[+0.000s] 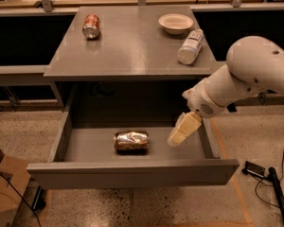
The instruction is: Pick orange can from top drawer and place on counter
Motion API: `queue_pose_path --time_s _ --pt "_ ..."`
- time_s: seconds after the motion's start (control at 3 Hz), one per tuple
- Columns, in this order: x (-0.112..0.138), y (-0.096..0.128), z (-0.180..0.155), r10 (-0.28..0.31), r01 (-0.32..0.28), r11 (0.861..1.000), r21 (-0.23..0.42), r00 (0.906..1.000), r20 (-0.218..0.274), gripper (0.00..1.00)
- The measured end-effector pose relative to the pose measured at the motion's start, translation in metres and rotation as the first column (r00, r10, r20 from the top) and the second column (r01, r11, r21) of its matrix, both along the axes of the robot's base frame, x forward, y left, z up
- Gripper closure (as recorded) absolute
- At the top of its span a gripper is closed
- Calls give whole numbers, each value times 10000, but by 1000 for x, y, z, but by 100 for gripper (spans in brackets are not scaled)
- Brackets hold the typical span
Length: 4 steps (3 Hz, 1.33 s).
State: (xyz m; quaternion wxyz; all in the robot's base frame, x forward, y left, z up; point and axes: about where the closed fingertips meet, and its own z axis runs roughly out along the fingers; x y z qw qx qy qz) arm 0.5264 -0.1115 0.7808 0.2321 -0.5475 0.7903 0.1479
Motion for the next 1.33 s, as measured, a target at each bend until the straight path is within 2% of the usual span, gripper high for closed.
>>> queue_pose_path --time_s 0.33,0.67,1.0,1.33 --pt "29 27 -31 -138 133 9968 789 9999 63 0" --pt "56 61 -64 -214 199 9878 1543 9997 76 0" --pt "72 106 -106 -1 31 9845 1755 9998 -175 0" --pt "77 152 -146 441 -326 9841 1748 9971 -624 0"
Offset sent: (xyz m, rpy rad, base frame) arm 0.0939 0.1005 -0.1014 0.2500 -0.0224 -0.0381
